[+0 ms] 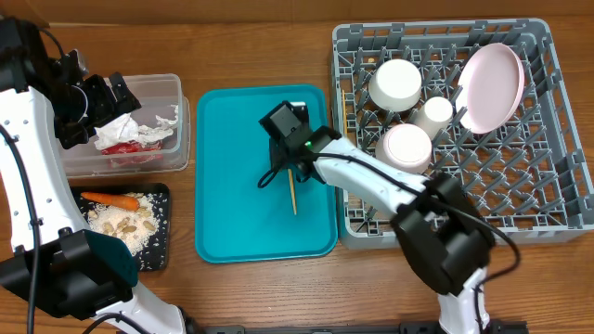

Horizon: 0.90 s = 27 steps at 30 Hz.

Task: Sort waste into correct bins and load items into the dishwasher
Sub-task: 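Carry the chopstick into the rack's left side and release it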

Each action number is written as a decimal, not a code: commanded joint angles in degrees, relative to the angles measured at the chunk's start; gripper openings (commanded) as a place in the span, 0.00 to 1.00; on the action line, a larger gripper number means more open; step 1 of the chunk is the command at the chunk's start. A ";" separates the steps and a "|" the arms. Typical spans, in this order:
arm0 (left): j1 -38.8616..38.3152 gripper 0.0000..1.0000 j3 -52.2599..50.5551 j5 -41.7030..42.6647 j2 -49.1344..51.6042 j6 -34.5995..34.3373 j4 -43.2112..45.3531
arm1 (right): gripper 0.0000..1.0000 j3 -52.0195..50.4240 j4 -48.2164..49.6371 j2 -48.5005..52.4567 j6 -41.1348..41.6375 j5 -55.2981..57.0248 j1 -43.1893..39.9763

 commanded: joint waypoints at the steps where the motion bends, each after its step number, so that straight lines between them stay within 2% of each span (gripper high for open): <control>1: -0.11 1.00 1.16 0.87 -1.09 -0.42 -0.13 | 0.04 0.11 0.35 -7.48 -0.87 -0.15 -0.13; 4: -0.11 1.00 1.16 0.87 -1.09 -0.42 -0.13 | 0.04 0.11 0.46 -10.29 -1.84 -0.15 -0.74; 9: -0.11 1.00 1.16 0.87 -1.09 -0.42 -0.13 | 0.04 0.11 -0.04 -14.03 -8.48 -0.09 -2.62; 27: -0.11 1.00 1.16 0.87 -1.09 -0.42 -0.13 | 0.04 -0.02 -9.84 -16.37 -11.47 0.68 -17.00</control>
